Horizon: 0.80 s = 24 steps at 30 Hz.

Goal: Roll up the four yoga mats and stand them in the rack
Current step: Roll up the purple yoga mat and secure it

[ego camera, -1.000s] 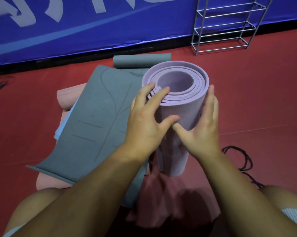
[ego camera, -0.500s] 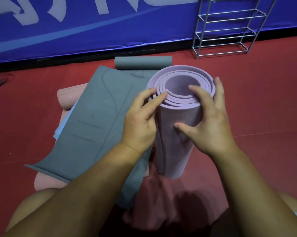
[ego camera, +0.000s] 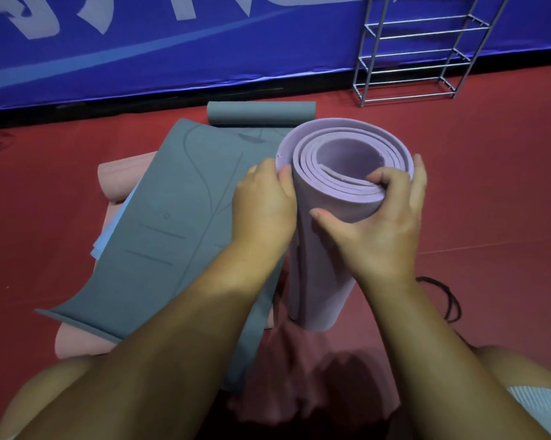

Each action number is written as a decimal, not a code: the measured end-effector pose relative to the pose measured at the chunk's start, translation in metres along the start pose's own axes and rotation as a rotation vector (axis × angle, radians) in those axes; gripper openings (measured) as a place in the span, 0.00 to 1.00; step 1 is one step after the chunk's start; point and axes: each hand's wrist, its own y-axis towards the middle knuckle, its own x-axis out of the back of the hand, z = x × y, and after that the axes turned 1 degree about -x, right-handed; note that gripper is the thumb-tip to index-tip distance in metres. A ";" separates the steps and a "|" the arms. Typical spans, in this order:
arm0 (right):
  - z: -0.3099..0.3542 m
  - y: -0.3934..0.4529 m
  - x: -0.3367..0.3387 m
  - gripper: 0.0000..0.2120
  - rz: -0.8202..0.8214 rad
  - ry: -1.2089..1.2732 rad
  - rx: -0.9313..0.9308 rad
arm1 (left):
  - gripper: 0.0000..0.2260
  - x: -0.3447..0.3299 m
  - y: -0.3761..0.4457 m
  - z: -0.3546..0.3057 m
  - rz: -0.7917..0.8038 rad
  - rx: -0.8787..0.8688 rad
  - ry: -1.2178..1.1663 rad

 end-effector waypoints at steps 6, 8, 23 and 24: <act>0.006 0.012 -0.007 0.31 -0.120 0.000 -0.022 | 0.10 0.024 0.007 -0.007 0.144 -0.120 0.206; 0.013 0.017 -0.003 0.31 -0.167 0.002 0.024 | 0.09 0.028 -0.004 -0.014 0.056 -0.120 0.137; -0.028 0.022 0.053 0.28 -0.076 0.006 0.097 | 0.13 -0.030 -0.037 -0.036 0.219 -0.134 -0.439; -0.030 0.027 0.060 0.28 -0.082 0.000 0.113 | 0.19 -0.036 -0.037 -0.039 0.260 -0.135 -0.507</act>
